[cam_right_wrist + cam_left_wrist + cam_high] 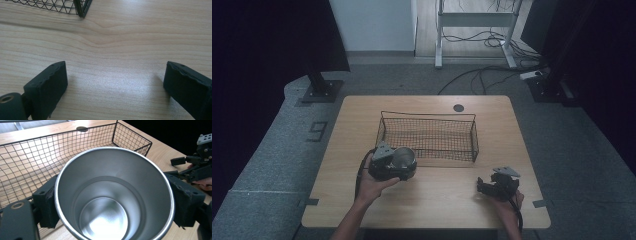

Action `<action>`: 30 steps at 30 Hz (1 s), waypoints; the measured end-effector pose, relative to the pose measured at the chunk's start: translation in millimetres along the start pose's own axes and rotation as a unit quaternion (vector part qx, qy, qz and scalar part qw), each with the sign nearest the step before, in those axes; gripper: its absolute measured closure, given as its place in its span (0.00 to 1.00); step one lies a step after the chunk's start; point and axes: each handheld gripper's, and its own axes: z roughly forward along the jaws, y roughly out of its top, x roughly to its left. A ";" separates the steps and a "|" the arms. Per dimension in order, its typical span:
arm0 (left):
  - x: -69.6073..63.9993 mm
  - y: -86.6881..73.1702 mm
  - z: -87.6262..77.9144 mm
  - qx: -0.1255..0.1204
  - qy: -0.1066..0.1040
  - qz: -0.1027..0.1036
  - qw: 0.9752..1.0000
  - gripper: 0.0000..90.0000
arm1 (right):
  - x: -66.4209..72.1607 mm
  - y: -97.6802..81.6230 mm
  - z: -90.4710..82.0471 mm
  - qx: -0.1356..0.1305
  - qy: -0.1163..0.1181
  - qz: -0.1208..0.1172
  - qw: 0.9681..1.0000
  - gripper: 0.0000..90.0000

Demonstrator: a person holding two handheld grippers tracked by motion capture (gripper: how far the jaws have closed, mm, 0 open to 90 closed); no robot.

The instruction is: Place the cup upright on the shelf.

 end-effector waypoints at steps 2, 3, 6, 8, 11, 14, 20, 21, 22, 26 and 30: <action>0.5 1.4 -0.1 -0.001 0.002 0.001 1.000 0.16 | -0.1 0.0 0.0 0.000 0.000 0.000 1.000 0.06; 0.9 2.2 -0.2 -0.002 0.003 0.002 1.000 0.16 | -0.1 0.0 -0.1 0.000 -0.001 0.000 1.000 0.06; 1.7 5.4 0.0 -0.003 0.004 0.003 1.000 0.16 | -0.2 -0.1 0.0 -0.001 -0.001 0.000 1.000 0.06; 1.7 7.8 0.8 -0.002 0.005 0.006 1.000 0.16 | -0.2 -0.1 0.0 -0.001 -0.001 0.000 1.000 0.06; 1.4 10.9 2.8 -0.002 0.005 0.009 1.000 0.16 | -0.3 0.0 0.0 -0.001 -0.002 0.000 1.000 0.06; 1.1 13.4 4.9 -0.001 0.004 0.012 1.000 0.16 | -0.4 0.1 0.1 -0.001 -0.003 0.000 1.000 0.06; 0.9 18.3 7.0 -0.003 0.001 0.014 1.000 0.16 | -0.6 0.2 0.1 -0.001 -0.003 0.000 1.000 0.07; 1.1 19.2 7.3 -0.003 0.000 0.015 1.000 0.16 | -0.6 0.2 0.2 -0.001 -0.003 0.000 1.000 0.07; 1.2 20.2 7.5 -0.004 0.000 0.014 1.000 0.16 | -0.6 0.2 0.2 -0.001 -0.003 0.001 1.000 0.07; 1.9 25.0 8.0 -0.006 0.000 0.015 1.000 0.16 | -0.5 0.4 0.2 -0.001 -0.003 0.002 1.000 0.07; 2.0 29.9 8.1 -0.008 0.001 0.016 1.000 0.16 | -0.6 0.4 0.3 -0.001 -0.004 0.002 1.000 0.07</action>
